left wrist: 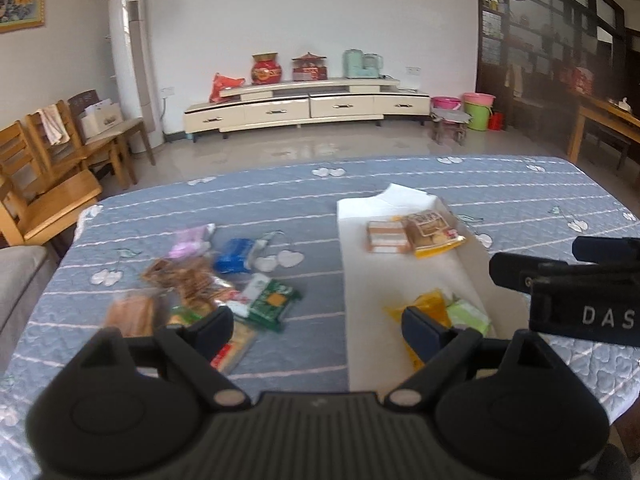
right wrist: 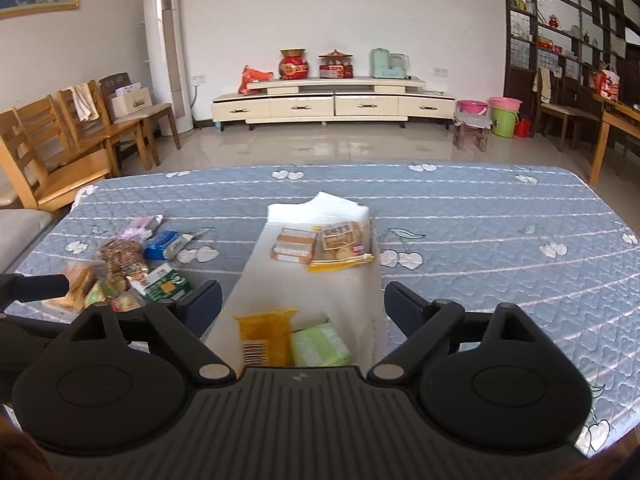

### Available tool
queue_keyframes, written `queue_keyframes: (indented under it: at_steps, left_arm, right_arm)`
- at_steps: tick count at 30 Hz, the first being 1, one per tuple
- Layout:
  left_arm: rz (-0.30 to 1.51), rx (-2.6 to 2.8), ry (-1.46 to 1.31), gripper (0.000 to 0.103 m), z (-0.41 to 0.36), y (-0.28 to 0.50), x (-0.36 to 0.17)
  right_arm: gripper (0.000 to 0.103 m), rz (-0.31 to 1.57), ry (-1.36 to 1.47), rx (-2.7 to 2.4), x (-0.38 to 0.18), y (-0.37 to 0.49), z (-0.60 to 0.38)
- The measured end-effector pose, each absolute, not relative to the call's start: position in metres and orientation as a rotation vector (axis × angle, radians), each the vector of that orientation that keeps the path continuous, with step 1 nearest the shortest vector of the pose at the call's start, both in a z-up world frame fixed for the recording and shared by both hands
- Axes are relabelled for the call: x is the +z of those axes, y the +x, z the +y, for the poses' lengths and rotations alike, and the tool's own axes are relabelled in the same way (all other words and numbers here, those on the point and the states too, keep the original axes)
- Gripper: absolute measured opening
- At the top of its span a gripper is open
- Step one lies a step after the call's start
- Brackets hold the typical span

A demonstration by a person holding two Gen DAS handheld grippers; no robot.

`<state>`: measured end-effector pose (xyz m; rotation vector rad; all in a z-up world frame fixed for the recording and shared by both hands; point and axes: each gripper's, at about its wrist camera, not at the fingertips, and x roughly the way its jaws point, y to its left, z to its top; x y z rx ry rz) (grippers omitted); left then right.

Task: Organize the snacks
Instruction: 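Withdraw both tools from the white paper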

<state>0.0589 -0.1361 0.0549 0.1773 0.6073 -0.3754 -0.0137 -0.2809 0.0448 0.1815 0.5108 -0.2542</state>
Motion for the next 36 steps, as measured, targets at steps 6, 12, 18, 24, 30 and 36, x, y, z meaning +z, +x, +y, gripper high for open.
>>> queue_keyframes:
  at_steps: [6,12,18,24,30,36]
  left_arm:
    - [0.595,-0.340,0.168,0.091,-0.117,0.059,0.057]
    - [0.594,-0.317,0.153,0.091,-0.100,0.060,0.056]
    - [0.606,-0.299,0.135,0.091,-0.086,0.062,0.050]
    - [0.614,-0.280,0.124,0.091,-0.073,0.065,0.046]
    - [0.622,-0.262,0.113,0.091,-0.063,0.069,0.042]
    - [0.626,-0.246,0.106,0.091,-0.054,0.072,0.039]
  right_arm:
    - [0.103,0.509,0.163,-0.223,0.049,-0.012,-0.264]
    - [0.103,0.510,0.141,-0.198,0.050,-0.006,-0.253]
    - [0.103,0.518,0.120,-0.174,0.050,-0.001,-0.244]
    - [0.103,0.528,0.109,-0.153,0.049,0.001,-0.238]
    - [0.103,0.536,0.096,-0.133,0.049,0.008,-0.230]
    - [0.103,0.543,0.091,-0.118,0.045,0.015,-0.224]
